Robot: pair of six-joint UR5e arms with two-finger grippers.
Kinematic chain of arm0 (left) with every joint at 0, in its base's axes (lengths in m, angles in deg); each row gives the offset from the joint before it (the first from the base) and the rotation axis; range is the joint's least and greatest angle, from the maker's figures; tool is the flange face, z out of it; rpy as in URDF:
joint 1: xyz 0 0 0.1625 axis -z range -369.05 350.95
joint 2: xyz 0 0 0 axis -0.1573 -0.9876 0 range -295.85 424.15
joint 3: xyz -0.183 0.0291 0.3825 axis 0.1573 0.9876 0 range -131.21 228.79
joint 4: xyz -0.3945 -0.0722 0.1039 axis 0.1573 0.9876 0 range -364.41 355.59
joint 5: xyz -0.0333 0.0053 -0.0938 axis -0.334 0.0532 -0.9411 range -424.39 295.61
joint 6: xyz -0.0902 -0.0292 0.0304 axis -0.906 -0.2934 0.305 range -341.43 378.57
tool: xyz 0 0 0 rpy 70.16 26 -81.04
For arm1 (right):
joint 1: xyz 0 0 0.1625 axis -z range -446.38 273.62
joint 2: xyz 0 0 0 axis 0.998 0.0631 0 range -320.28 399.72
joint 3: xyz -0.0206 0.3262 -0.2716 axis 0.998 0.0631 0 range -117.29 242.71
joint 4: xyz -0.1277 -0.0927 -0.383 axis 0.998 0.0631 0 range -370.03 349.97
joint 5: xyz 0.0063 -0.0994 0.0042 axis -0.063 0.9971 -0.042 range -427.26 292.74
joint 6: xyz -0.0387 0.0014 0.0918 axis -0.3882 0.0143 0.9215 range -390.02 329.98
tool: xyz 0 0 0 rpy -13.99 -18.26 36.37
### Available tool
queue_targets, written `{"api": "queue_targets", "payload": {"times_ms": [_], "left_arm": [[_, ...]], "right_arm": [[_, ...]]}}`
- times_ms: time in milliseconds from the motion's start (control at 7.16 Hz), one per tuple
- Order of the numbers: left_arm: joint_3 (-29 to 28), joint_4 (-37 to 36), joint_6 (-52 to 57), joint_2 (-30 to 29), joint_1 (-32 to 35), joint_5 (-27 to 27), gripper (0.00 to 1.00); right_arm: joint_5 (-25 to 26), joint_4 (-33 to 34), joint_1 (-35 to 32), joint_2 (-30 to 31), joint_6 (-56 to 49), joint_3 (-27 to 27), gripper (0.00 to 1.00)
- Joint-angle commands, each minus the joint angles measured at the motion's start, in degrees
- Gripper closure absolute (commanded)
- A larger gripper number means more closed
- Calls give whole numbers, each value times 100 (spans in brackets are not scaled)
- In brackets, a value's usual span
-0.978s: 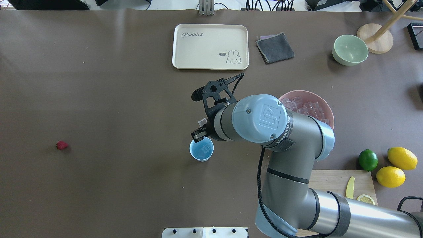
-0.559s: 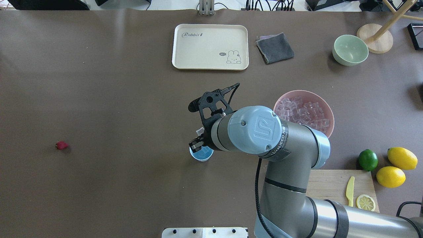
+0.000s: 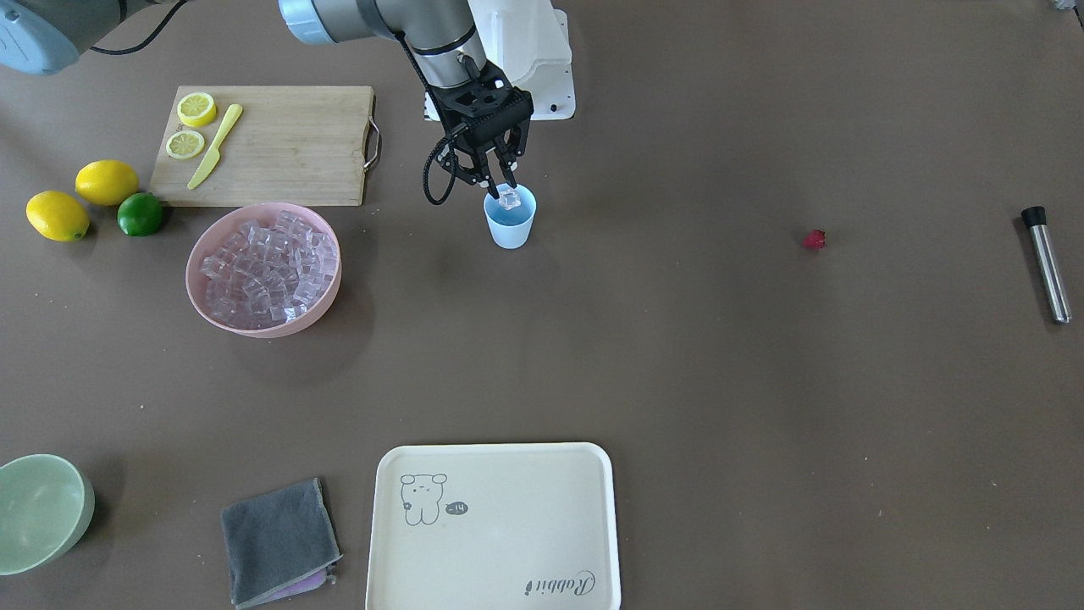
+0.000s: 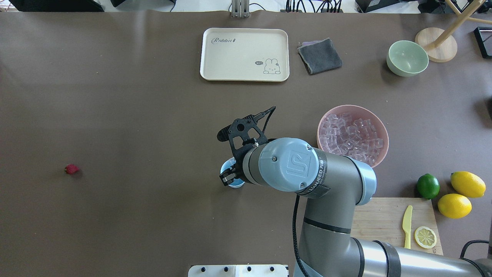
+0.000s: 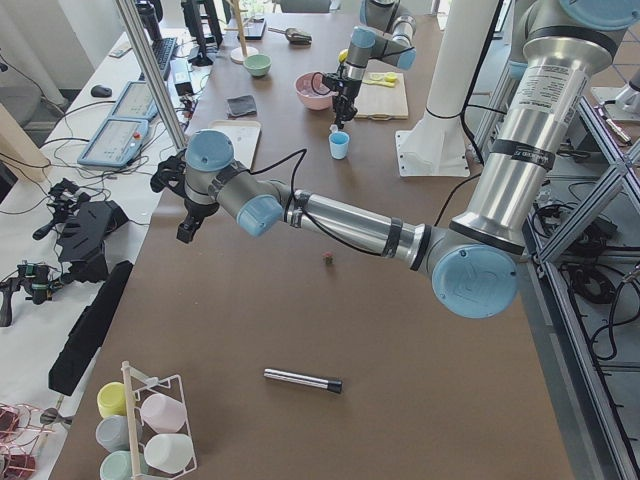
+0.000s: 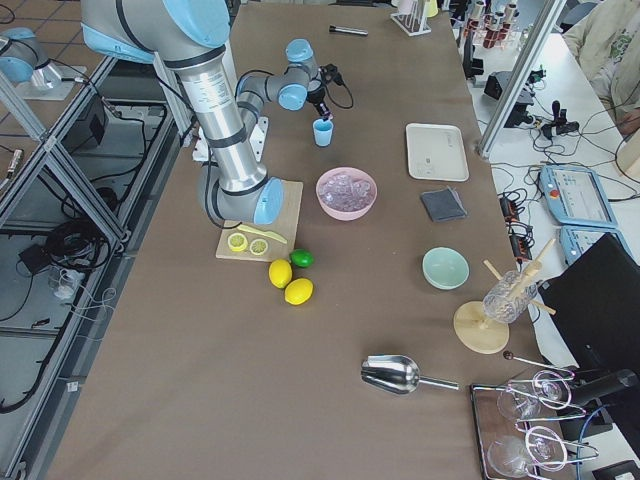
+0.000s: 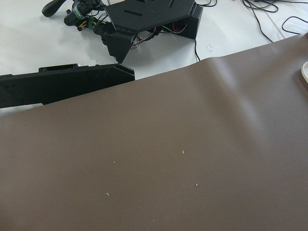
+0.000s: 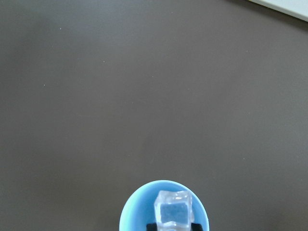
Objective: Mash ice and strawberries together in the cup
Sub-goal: 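Lower the right gripper into the blue cup and release the cube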
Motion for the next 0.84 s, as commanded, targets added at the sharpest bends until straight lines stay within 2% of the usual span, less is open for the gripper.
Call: {"api": "queue_targets", "payload": {"times_ms": [0,140,279,698], "left_arm": [[-16,0,7,4,-3,7,2],[-24,0,7,4,-3,7,2],[-16,0,7,13,-3,7,2],[10,-104,-28,-13,6,-2,2]], "right_arm": [[0,-23,18,6,-66,77,100],[26,-32,53,6,-127,69,37],[61,-188,62,14,-136,69,0],[1,-260,-173,58,-136,-54,0]]}}
